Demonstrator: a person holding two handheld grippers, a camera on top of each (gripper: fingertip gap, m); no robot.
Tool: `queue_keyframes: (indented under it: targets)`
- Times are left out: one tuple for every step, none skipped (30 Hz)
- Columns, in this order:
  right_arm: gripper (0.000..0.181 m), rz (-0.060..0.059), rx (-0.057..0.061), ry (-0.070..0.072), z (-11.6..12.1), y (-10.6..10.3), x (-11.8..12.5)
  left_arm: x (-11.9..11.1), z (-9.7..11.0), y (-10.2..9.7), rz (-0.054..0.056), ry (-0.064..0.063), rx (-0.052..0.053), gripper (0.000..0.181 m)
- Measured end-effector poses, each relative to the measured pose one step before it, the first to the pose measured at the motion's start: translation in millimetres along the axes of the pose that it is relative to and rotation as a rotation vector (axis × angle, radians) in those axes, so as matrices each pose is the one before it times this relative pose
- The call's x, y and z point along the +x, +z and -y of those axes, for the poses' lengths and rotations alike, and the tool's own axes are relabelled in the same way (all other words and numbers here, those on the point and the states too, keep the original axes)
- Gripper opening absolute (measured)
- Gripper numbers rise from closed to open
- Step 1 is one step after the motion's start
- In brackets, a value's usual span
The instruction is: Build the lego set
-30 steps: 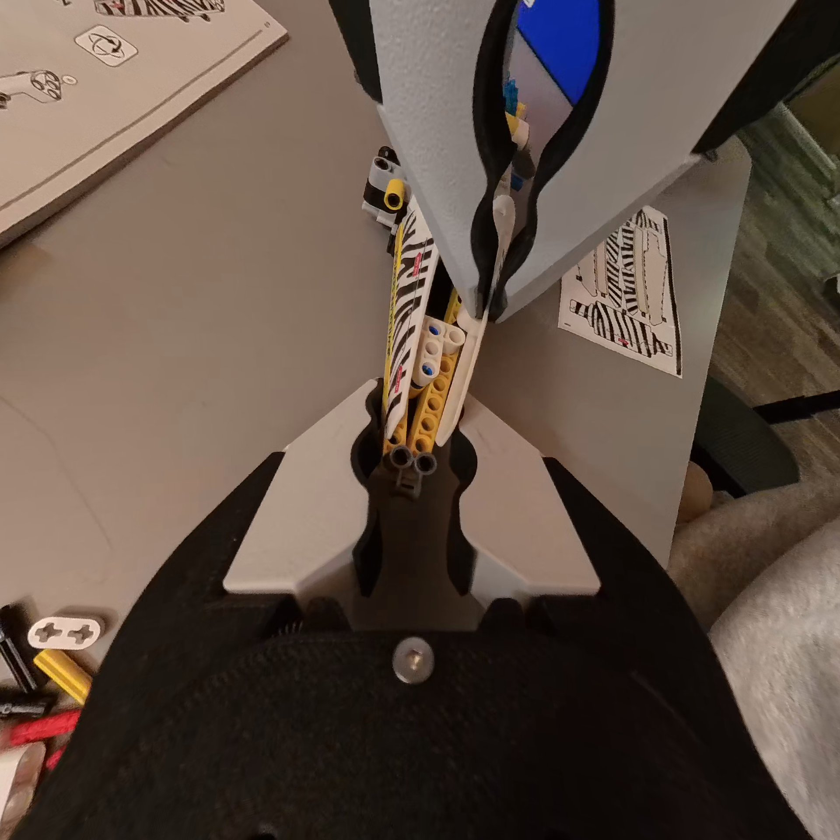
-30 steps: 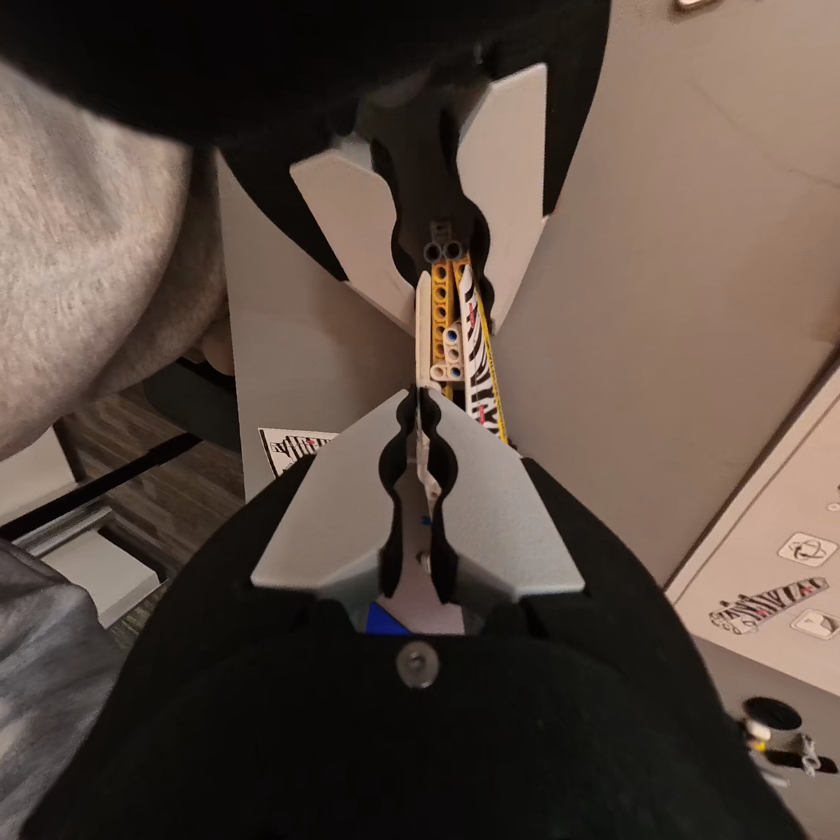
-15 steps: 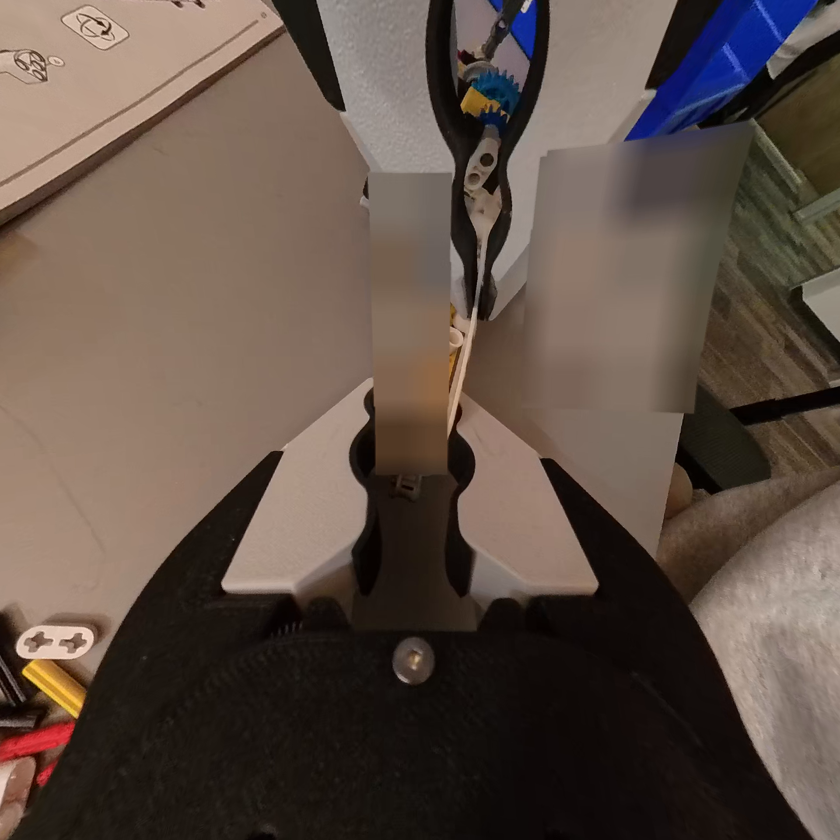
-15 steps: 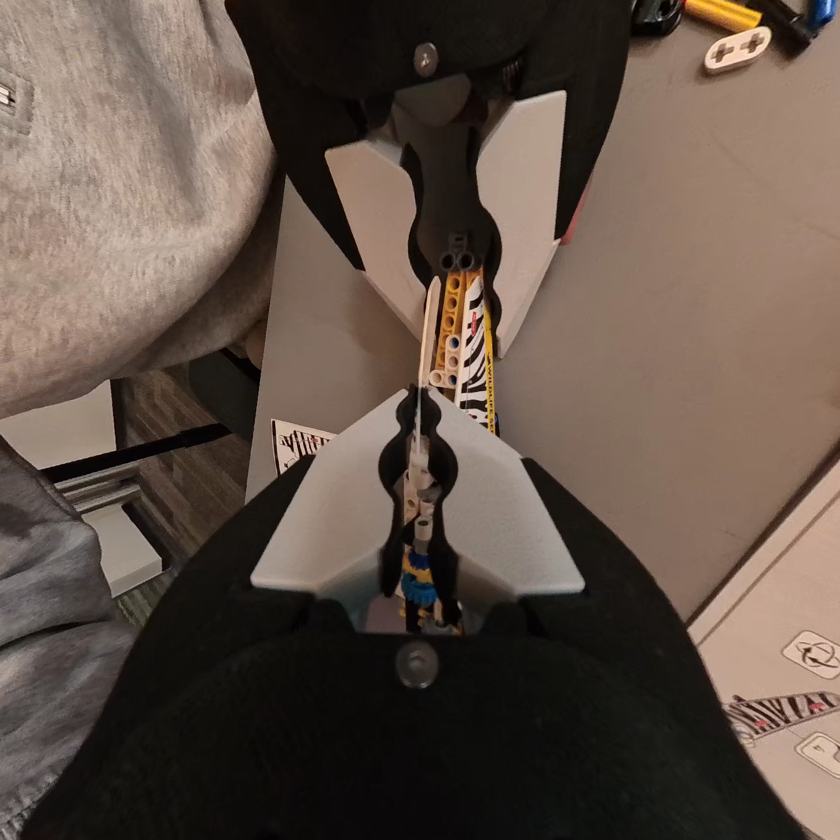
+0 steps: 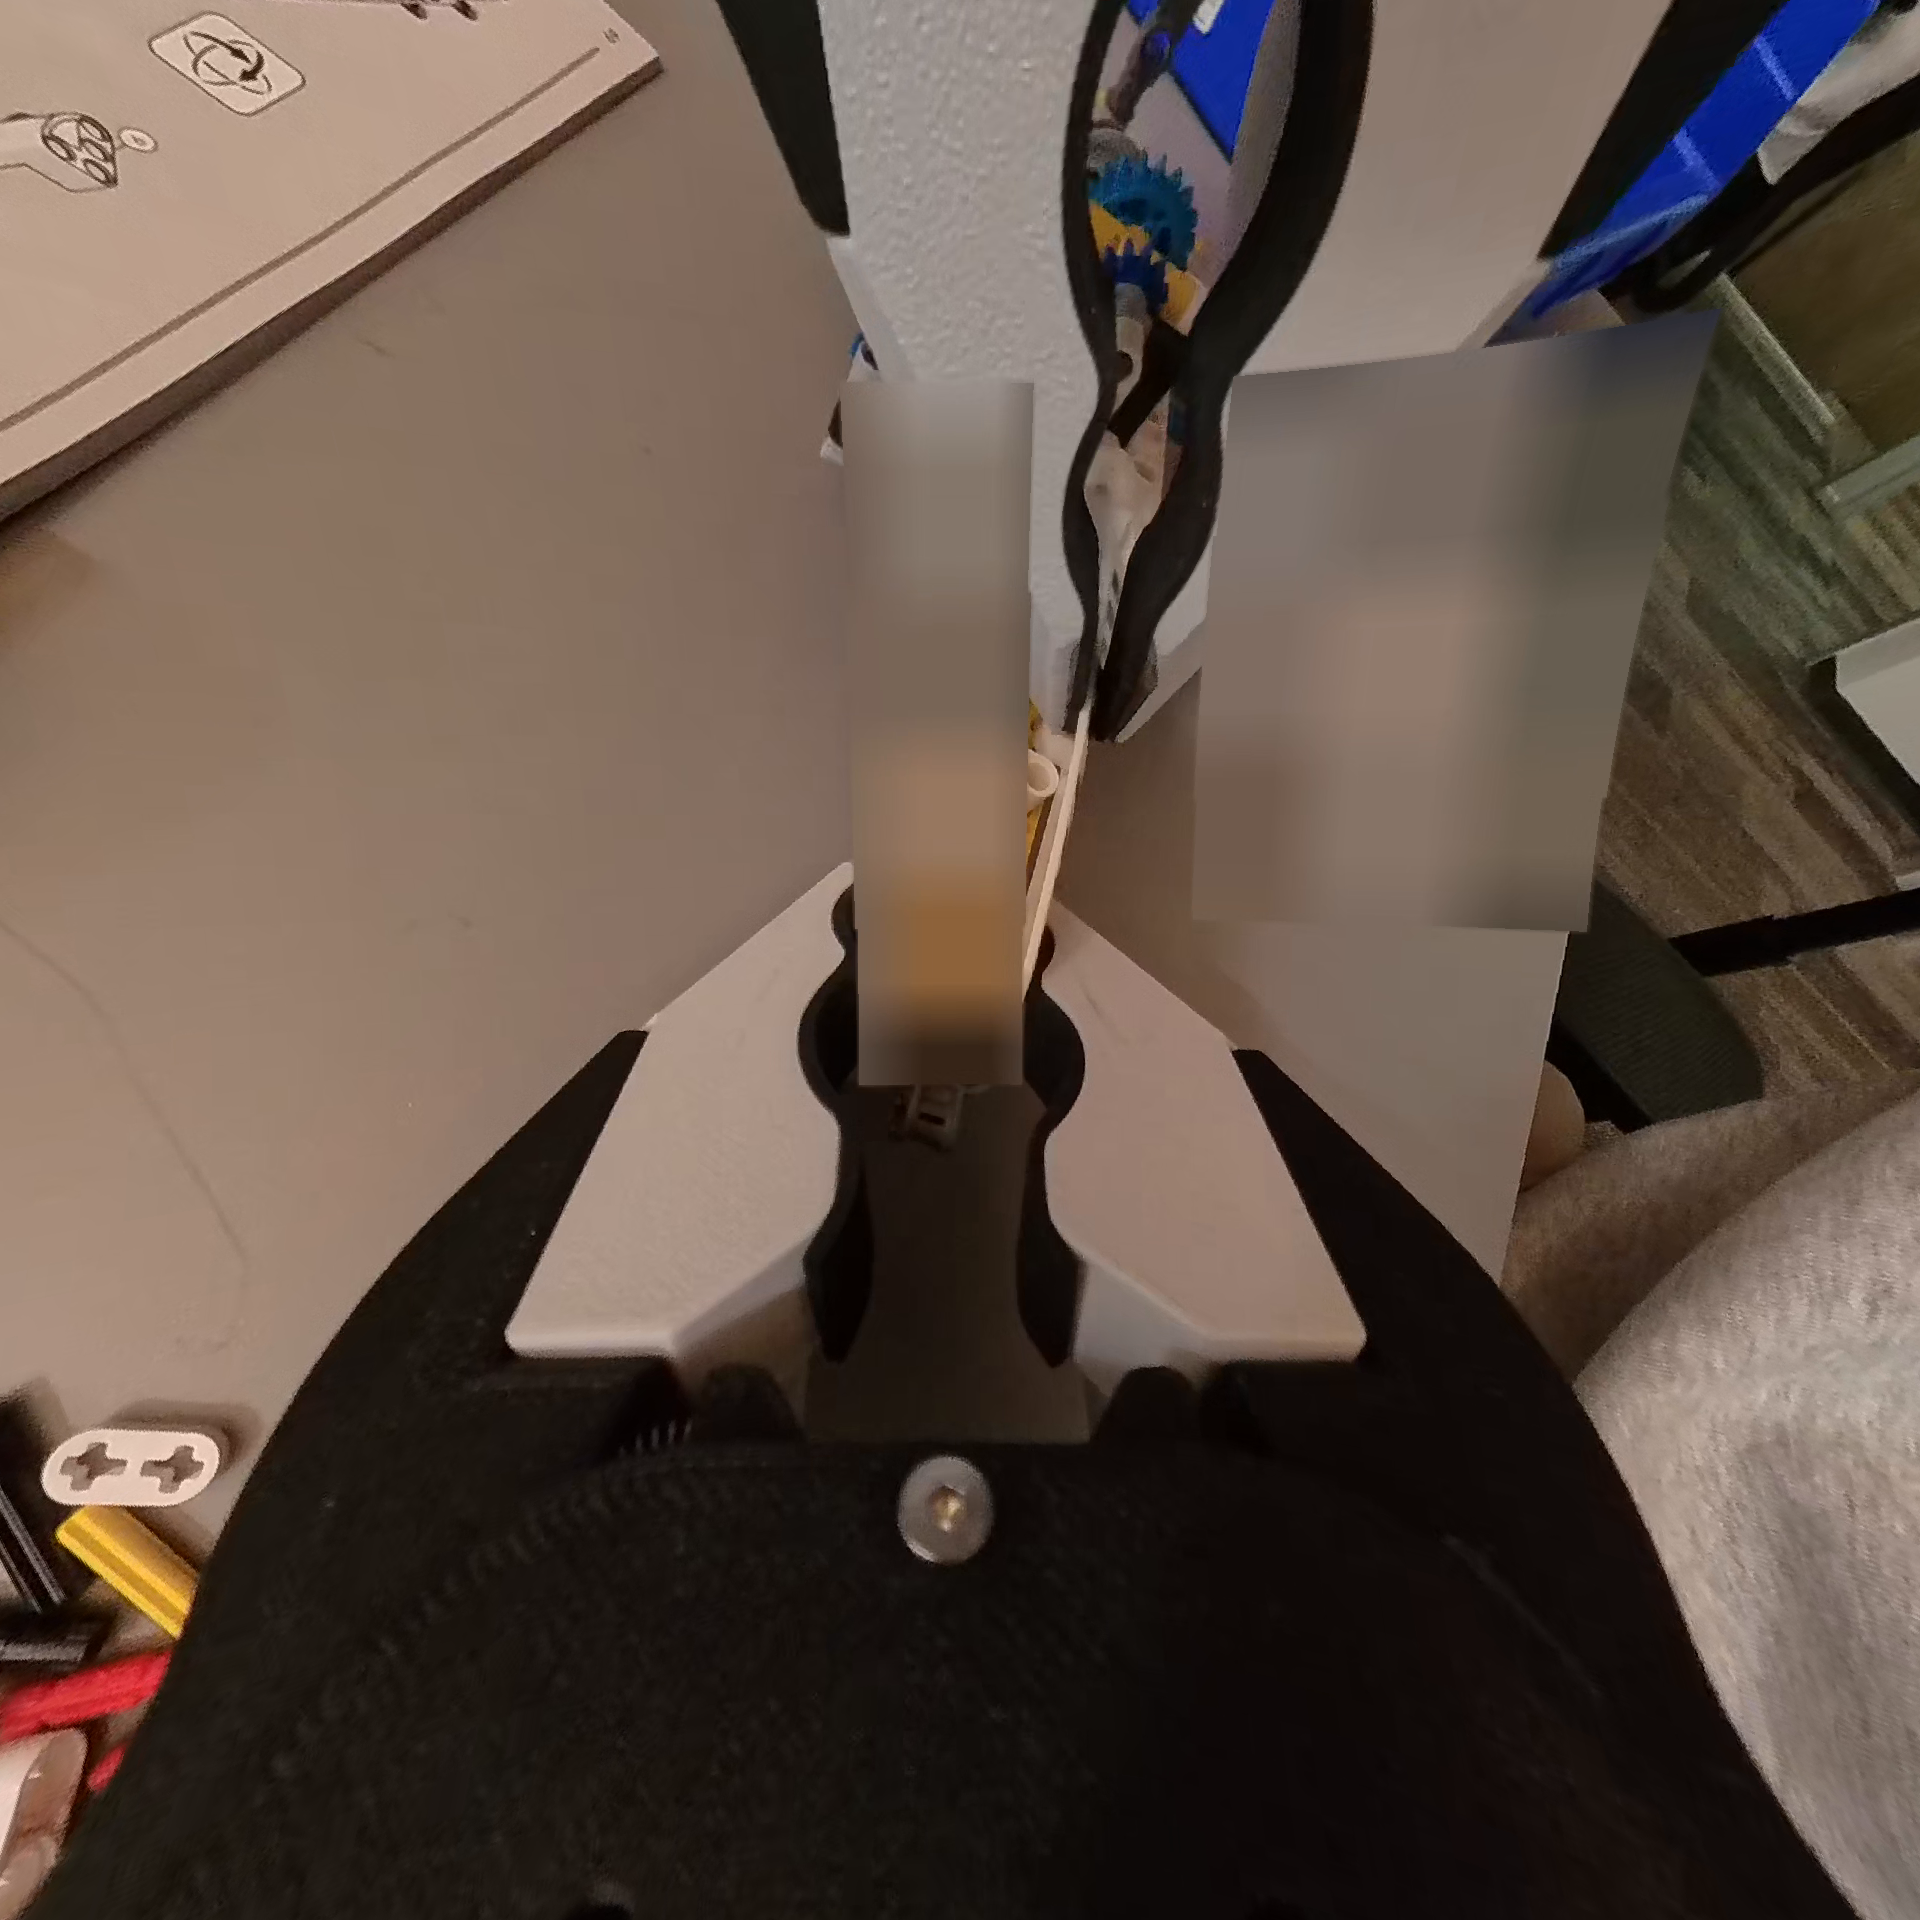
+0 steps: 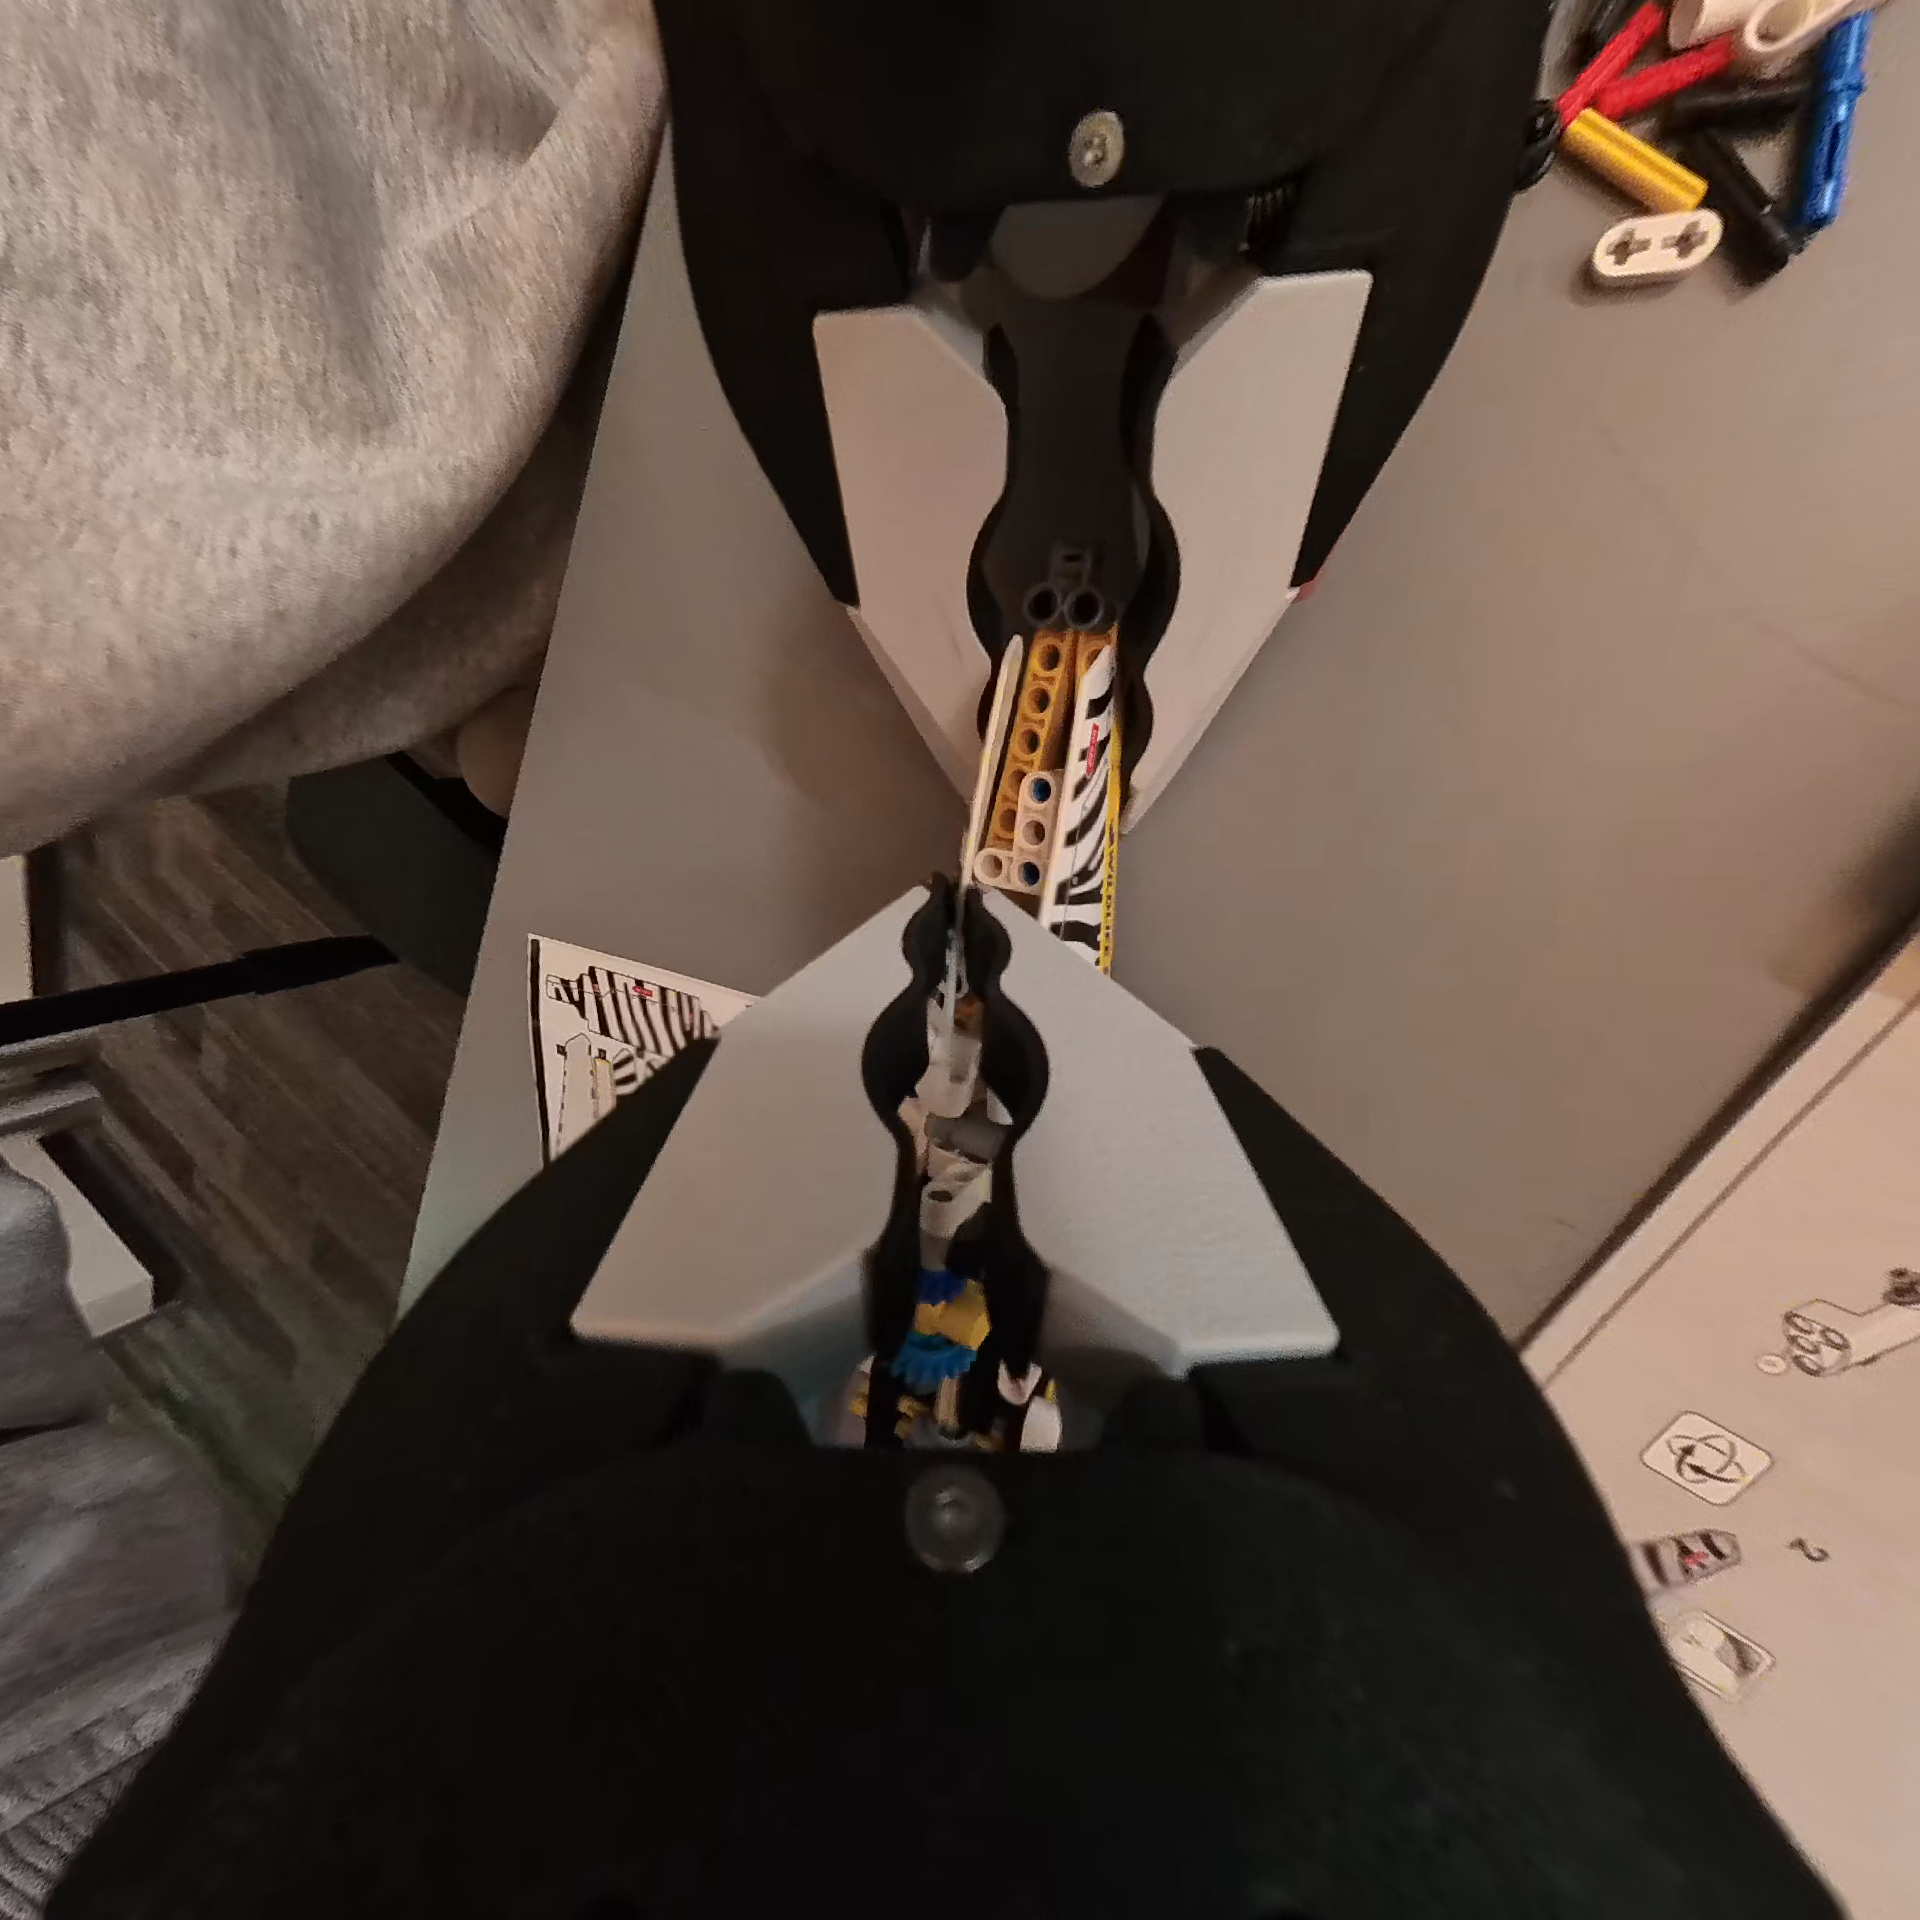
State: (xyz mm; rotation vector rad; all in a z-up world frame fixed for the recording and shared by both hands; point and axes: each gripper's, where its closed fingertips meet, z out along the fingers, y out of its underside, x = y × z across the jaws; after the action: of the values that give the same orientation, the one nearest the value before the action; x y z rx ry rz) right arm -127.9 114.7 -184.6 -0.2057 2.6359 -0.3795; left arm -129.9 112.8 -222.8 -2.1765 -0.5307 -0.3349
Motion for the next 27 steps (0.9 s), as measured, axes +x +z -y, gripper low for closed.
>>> queue_keyframes:
  targets:
    - [0.000,-0.0136,-0.0095,-0.0119,-0.17,-0.08,0.22,-0.02,0.01,-0.01,-0.0010,-0.0011,0.0003,0.022]
    - [0.000,-0.0122,-0.0094,-0.0108,-0.11,0.17,0.09,0.08,0.06,0.00,-0.0008,-0.0008,0.0001,0.022]
    - [0.000,-0.0094,-0.0084,-0.0081,0.04,0.22,-0.03,-0.05,-0.02,-0.01,0.0003,0.0001,-0.0002,0.022]
    - [0.000,-0.0073,-0.0053,-0.0055,-0.01,0.29,-0.08,-0.01,-0.02,0.07,0.0006,0.0006,-0.0002,0.022]
    - [0.000,-0.0069,-0.0009,-0.0060,0.08,0.16,-0.04,0.08,0.01,-0.06,0.0002,0.0003,-0.0001,0.022]
    - [0.000,-0.0077,0.0030,-0.0064,0.17,0.18,0.04,-0.02,-0.07,-0.02,-0.0007,-0.0004,0.0001,0.022]
    - [0.001,-0.0099,0.0051,-0.0085,0.12,0.19,-0.07,0.00,0.06,0.00,-0.0004,-0.0004,0.0001,0.022]
    - [0.001,-0.0137,0.0047,-0.0096,0.12,0.14,-0.01,-0.09,0.08,0.01,0.0005,-0.0009,0.0002,0.022]
    - [0.001,-0.0169,0.0033,-0.0099,0.11,0.18,0.12,-0.28,0.01,-0.01,0.0010,-0.0015,0.0002,0.022]
    - [0.001,-0.0153,0.0033,-0.0088,0.07,0.31,-0.12,-0.02,-0.03,0.01,0.0007,0.0002,0.0001,0.023]
    - [0.001,-0.0126,0.0031,-0.0044,0.10,0.14,-0.08,0.03,0.09,0.03,0.0004,0.0010,0.0001,0.023]
    - [0.001,-0.0102,0.0028,-0.0011,0.04,0.03,-0.14,0.02,0.03,0.02,-0.0002,0.0000,0.0002,0.023]
    - [0.001,-0.0071,0.0040,0.0019,0.13,-0.06,0.02,0.11,-0.01,-0.06,-0.0007,-0.0005,0.0003,0.023]
    - [0.001,-0.0026,0.0064,0.0064,0.10,-0.32,0.04,0.03,0.05,-0.06,-0.0007,-0.0006,0.0004,0.023]
    - [0.001,0.0015,0.0094,0.0110,0.10,-0.40,0.27,-0.04,0.13,0.02,-0.0013,-0.0015,0.0007,0.023]
    - [0.001,0.0045,0.0118,0.0172,0.07,-0.66,0.62,0.05,0.15,-0.11,-0.0023,-0.0028,0.0013,0.024]
    - [0.001,0.0063,0.0134,0.0207,0.20,-0.68,0.95,-0.22,0.30,-0.42,-0.0026,-0.0052,0.0030,0.024]
    - [0.001,0.0031,0.0138,0.0156,0.42,-0.76,1.43,-0.69,0.44,-0.54,0.0004,-0.0068,0.0047,0.024]
    - [0.001,-0.0044,0.0136,0.0061,0.79,-0.70,1.94,-1.44,0.85,-0.87,0.0070,-0.0060,0.0079,0.025]
    - [0.001,-0.0100,0.0103,0.0008,0.63,-0.31,2.30,-1.23,1.08,-1.17,0.0105,-0.0021,0.0105,0.029]
    - [0.001,-0.0097,0.0035,0.0000,0.29,0.17,1.96,-1.58,0.91,-1.25,0.0157,0.0012,0.0099,0.031]
    - [0.002,-0.0016,-0.0016,0.0000,0.07,0.74,0.44,-0.12,-0.30,-0.99,0.0094,0.0057,0.0040,0.032]
    - [0.002,0.0063,-0.0029,0.0024,0.24,1.11,-0.74,0.68,-1.64,-0.43,0.0052,0.0074,-0.0056,0.032]
    - [0.001,0.0079,-0.0027,0.0066,0.19,1.30,-0.57,0.70,-1.96,-0.11,0.0049,0.0078,-0.0079,0.033]
    - [0.001,0.0083,-0.0022,0.0089,0.32,0.97,-0.36,0.10,-0.62,-0.48,0.0084,0.0084,-0.0004,0.032]
    - [0.001,0.0065,0.0012,0.0089,0.56,0.58,0.06,-0.51,-0.97,-0.34,0.0116,0.0074,-0.0030,0.031]
    - [0.001,0.0039,0.0039,0.0089,0.56,0.39,0.38,-0.90,-0.48,-0.24,0.0148,0.0073,-0.0017,0.029]
